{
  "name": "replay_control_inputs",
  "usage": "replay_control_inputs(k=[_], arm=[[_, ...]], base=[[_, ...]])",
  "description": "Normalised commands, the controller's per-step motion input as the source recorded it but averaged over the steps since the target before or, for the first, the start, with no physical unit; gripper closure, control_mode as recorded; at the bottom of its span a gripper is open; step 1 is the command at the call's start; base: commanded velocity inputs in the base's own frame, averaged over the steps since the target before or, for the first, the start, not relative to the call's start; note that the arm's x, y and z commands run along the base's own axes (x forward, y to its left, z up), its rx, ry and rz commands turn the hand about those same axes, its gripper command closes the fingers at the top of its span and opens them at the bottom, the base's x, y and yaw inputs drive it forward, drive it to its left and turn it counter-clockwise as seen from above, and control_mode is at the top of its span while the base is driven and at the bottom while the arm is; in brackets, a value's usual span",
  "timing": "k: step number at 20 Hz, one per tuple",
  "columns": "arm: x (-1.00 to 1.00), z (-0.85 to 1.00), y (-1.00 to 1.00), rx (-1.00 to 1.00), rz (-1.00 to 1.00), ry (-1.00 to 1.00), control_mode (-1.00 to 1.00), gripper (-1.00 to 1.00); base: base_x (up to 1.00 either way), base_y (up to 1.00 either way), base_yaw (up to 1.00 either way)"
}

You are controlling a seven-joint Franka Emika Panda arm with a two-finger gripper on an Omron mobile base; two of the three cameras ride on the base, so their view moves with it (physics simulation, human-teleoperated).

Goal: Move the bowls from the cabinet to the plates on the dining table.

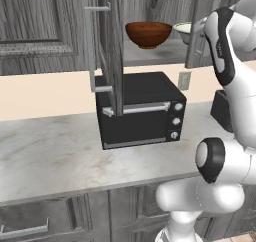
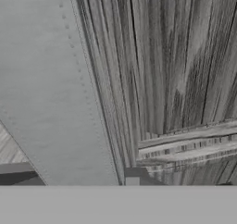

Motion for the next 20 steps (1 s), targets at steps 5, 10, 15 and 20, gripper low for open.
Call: replay_control_inputs(k=[5,10,15,20], arm=[[-0.50,-0.11,-0.67,0.00,-0.14,0.00,-1.00,1.00],[-0.41,-0.15,-0.68,0.00,-0.17,0.00,-1.00,1.00],[-0.32,-0.14,-0.74,0.00,-0.15,0.00,-1.00,1.00],[-0.31,-0.17,-0.76,0.00,-0.16,0.00,-1.00,1.00]], base=[[0.00,0.00,0.00],[0.00,0.00,0.00],[0.00,0.00,0.00],[0.00,0.00,0.00]])
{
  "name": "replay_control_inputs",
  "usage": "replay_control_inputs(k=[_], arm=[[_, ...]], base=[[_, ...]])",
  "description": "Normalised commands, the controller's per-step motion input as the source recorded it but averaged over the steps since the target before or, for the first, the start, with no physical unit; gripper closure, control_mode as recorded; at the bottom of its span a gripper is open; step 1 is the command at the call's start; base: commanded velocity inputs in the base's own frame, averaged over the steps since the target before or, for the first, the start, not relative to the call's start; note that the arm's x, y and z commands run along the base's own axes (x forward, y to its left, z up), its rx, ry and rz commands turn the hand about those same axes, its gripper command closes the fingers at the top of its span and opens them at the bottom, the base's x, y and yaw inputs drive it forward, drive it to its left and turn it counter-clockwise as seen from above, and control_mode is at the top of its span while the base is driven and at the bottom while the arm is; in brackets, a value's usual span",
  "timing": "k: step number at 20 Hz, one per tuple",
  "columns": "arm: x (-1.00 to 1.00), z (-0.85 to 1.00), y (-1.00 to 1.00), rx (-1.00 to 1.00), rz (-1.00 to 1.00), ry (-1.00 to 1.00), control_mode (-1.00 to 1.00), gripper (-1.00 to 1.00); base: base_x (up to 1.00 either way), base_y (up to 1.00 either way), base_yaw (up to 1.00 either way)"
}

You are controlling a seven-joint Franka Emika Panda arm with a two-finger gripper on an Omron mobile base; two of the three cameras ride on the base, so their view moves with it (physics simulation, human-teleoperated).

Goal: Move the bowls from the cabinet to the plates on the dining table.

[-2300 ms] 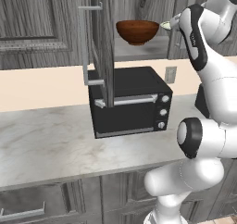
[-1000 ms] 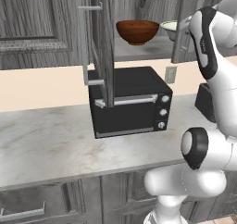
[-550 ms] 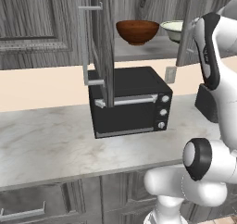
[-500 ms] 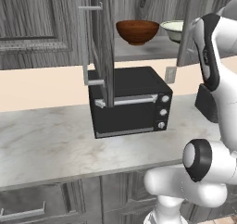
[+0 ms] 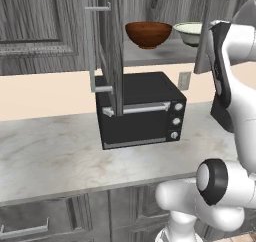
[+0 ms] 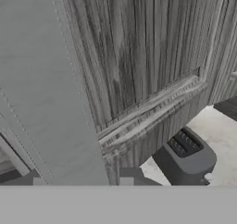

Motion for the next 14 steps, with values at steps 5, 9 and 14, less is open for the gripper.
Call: replay_control_inputs(k=[5,9,14], arm=[[-0.32,-0.19,-0.77,0.00,-0.16,0.00,-1.00,1.00],[-0.40,-0.26,-0.85,0.00,-0.17,0.00,-1.00,1.00],[-0.45,-0.29,-0.88,0.00,-0.16,0.00,-1.00,1.00]], base=[[0.00,0.00,0.00],[0.00,0.00,0.00],[0.00,0.00,0.00]])
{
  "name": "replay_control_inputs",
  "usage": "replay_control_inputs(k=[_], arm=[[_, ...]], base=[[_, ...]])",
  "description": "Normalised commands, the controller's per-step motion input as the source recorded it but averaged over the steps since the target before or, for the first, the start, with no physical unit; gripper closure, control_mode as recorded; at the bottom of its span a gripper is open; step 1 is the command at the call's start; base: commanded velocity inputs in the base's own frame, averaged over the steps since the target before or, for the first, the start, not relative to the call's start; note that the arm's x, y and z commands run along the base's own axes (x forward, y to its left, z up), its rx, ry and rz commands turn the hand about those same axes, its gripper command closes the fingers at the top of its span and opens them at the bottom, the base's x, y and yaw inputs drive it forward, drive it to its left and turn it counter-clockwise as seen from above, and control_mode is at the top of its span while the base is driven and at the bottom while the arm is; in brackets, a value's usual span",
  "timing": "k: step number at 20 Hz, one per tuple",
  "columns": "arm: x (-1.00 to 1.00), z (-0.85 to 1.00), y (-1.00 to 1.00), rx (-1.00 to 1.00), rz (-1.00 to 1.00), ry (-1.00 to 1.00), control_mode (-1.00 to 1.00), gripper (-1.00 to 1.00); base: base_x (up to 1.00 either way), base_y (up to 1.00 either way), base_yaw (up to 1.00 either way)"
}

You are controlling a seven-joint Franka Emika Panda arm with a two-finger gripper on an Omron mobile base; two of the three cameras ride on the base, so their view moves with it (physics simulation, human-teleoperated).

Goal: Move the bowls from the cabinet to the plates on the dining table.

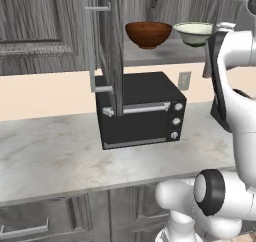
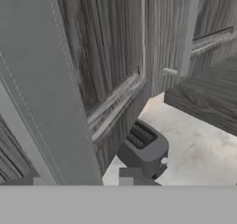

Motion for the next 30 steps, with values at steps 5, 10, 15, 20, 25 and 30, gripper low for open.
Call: replay_control_inputs(k=[5,10,15,20,25,30], arm=[[-0.45,-0.32,-0.88,0.00,-0.16,0.00,-1.00,1.00],[-0.36,-0.46,-0.95,0.00,-0.12,0.00,-1.00,1.00],[-0.19,-0.53,-0.97,0.00,-0.07,0.00,-1.00,1.00],[-0.01,-0.54,-0.96,0.00,-0.01,0.00,-1.00,1.00],[-0.03,-0.10,-0.36,0.00,0.00,0.00,-1.00,1.00],[0.00,0.00,0.00,0.02,0.00,0.00,-1.00,-1.00]], base=[[0.00,0.00,0.00],[0.00,0.00,0.00],[0.00,0.00,0.00],[0.00,0.00,0.00],[0.00,0.00,0.00],[0.00,0.00,0.00]])
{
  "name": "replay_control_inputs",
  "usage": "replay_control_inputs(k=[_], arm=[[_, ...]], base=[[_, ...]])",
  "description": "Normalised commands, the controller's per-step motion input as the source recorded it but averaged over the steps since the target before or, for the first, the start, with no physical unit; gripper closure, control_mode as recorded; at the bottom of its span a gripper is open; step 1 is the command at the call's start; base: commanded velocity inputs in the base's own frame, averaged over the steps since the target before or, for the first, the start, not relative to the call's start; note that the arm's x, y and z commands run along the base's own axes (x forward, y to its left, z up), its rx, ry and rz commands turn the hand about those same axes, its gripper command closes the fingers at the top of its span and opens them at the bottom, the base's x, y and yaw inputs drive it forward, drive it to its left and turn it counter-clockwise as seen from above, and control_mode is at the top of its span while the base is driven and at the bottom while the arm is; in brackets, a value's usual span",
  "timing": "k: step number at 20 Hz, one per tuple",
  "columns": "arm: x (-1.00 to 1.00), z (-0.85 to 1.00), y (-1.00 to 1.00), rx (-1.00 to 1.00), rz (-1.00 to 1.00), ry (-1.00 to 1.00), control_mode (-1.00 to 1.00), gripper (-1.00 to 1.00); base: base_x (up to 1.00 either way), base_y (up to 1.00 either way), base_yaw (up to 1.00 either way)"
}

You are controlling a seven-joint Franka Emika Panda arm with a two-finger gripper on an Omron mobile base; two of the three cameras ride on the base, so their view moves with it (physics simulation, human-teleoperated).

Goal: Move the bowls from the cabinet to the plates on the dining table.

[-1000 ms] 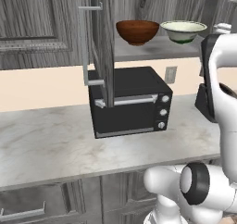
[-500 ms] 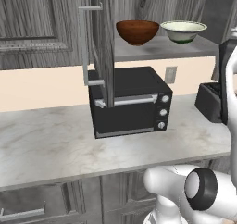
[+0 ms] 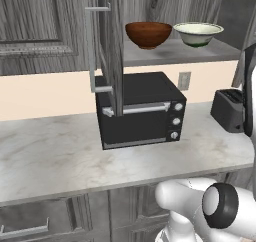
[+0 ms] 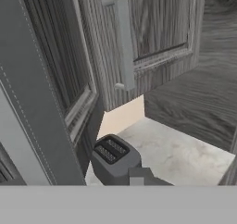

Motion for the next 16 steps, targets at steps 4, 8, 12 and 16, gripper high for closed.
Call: replay_control_inputs(k=[4,8,12,16], arm=[[-0.11,0.00,0.00,0.00,0.00,0.00,-1.00,-1.00],[-0.59,0.03,0.17,0.00,0.00,-0.01,-1.00,-1.00],[-0.82,0.16,0.35,0.00,0.00,-0.09,-1.00,-1.00],[-0.81,0.22,0.48,0.00,0.00,-0.12,-1.00,-1.00]], base=[[0.00,0.00,0.00],[0.00,0.00,0.00],[0.00,0.00,0.00],[0.00,0.00,0.00]])
